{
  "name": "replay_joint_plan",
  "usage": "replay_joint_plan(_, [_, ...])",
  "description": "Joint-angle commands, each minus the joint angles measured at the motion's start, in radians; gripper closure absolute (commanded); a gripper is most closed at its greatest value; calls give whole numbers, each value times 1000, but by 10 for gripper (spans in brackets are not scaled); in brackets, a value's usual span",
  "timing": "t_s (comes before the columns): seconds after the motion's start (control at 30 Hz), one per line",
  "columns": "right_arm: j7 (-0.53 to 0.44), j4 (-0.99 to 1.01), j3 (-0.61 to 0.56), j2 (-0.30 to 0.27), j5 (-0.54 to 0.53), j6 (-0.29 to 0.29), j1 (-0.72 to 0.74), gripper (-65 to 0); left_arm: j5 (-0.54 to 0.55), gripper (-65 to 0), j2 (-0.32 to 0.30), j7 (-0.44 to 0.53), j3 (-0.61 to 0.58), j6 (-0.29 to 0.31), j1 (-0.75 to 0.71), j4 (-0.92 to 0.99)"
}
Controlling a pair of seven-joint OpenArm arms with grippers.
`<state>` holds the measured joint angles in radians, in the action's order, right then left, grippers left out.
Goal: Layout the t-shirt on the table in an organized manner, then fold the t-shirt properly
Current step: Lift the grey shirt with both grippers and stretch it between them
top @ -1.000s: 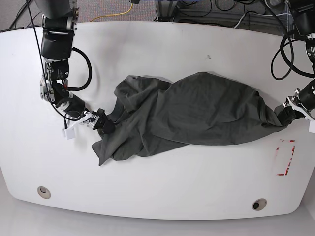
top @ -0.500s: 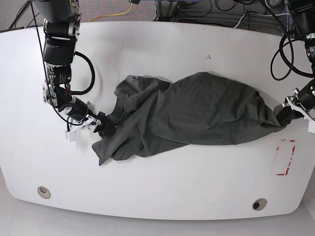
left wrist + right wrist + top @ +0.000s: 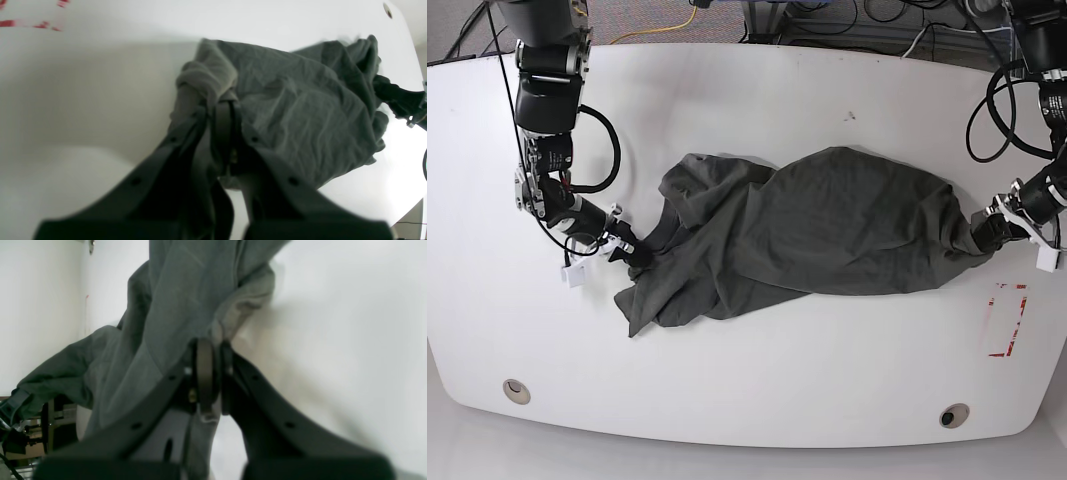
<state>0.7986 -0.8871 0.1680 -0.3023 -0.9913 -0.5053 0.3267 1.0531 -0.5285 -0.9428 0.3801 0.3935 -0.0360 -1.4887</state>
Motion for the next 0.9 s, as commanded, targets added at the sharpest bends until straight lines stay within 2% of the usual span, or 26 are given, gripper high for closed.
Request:
replay_joint_plan(0.0, [-6,-37,2,-21,-19,-6,32,-2,20,-1,-28,25,9,5,15,-14])
replay_joint_plan(0.13, [25,-119,3,-33,-19,4,27,0,20,-1,-28,25,9,5,15,-14])
replay_joint_plan(0.33, [94,-333,8,-67,-24,110,-13,0,20,-1,-28,25,9,5,44,-14])
replay_joint_plan(0.47, [118,-491,8,-105,-24,149,-39,0,20,-1,-32,25,9,5,68,-14])
replay_joint_plan(0.63, [153,-611,5,-142,-19,147,-34,-2,22,-1,-34,25,9,6,115,-19])
replay_joint_plan(0.77, [157,-660,0,-208,-19,145,-7,-3,22,-3,-63,25,9,8,163,-19])
replay_joint_plan(0.87, [157,-699,-37,-252,-19,112,33,-3,23,-3,-84,25,7,46,206,-19])
